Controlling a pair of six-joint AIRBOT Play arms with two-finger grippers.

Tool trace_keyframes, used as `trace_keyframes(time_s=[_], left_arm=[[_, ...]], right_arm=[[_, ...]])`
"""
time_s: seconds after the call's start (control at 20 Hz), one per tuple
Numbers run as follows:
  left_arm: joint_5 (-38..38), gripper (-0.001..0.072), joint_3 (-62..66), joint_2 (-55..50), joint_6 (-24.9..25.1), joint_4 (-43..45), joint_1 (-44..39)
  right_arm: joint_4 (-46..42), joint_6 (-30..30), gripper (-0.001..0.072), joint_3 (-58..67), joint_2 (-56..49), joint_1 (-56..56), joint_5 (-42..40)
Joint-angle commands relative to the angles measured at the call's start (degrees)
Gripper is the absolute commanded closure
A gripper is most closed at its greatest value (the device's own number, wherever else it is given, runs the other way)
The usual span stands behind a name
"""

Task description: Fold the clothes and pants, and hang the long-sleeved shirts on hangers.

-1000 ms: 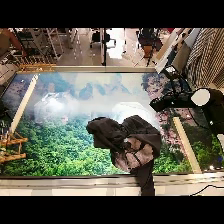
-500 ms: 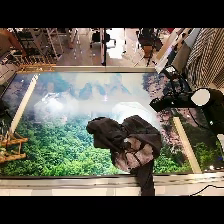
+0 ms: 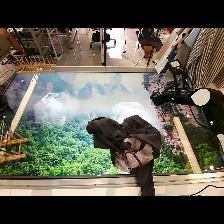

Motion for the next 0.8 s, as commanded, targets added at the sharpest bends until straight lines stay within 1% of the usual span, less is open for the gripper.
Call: trace_keyframes(time_s=[0.0, 0.05, 0.1, 0.15, 0.2, 0.3, 0.35, 0.5, 0.6, 0.65, 0.7, 0.75], left_arm=[[10.1, 0.0312, -0.1, 5.3, 11.9, -13.6, -3.5], [11.2, 0.0312, -0.3, 6.8, 14.5, -15.6, -5.7], [11.3, 0.0311, -0.9, 7.8, 15.6, -16.4, -8.7], [11.1, 0.0309, -2.1, 8.4, 15.9, -16.4, -12.0], [11.1, 0.0278, -3.7, 8.6, 15.8, -16.4, -15.0], [11.2, 0.0280, -8.5, 8.6, 16.2, -16.4, -21.6], [11.2, 0.0283, -11.1, 8.6, 17.8, -16.4, -25.0], [13.4, 0.0281, -16.8, 8.6, 18.5, -15.9, -32.9], [16.3, 0.0278, -19.3, 8.6, 19.6, -14.9, -37.1], [18.4, 0.0245, -20.9, 8.6, 21.0, -14.9, -39.2], [21.2, 0.0193, -22.6, 8.6, 22.1, -14.9, -41.1], [25.4, 0.0195, -24.8, 8.6, 24.7, -14.9, -43.1]], right_arm=[[3.9, 8.1, 0.0133, 0.0, 0.5, 0.0, 3.5], [4.0, 8.2, 0.0134, 0.0, 0.6, 0.0, 5.2], [3.9, 8.0, 0.0133, 0.0, 0.6, 0.0, 7.6], [3.5, 8.0, 0.0133, 0.0, 0.7, 0.0, 10.0], [2.4, 8.0, 0.0133, 0.0, 0.7, 0.0, 12.7], [1.6, 8.1, 0.0134, 0.0, 0.9, 0.0, 16.0], [1.9, 8.1, 0.0133, 0.0, 0.9, 0.0, 16.1], [3.6, 8.5, 0.0133, 0.0, 0.8, 0.0, 16.2], [3.6, 8.5, 0.0133, 0.0, 0.8, 0.0, 15.1], [3.5, 8.5, 0.0133, 0.0, 0.8, 0.0, 15.0], [3.5, 8.5, 0.0133, 0.0, 0.8, 0.0, 14.9], [3.6, 8.5, 0.0133, 0.0, 0.8, 0.0, 14.4]])
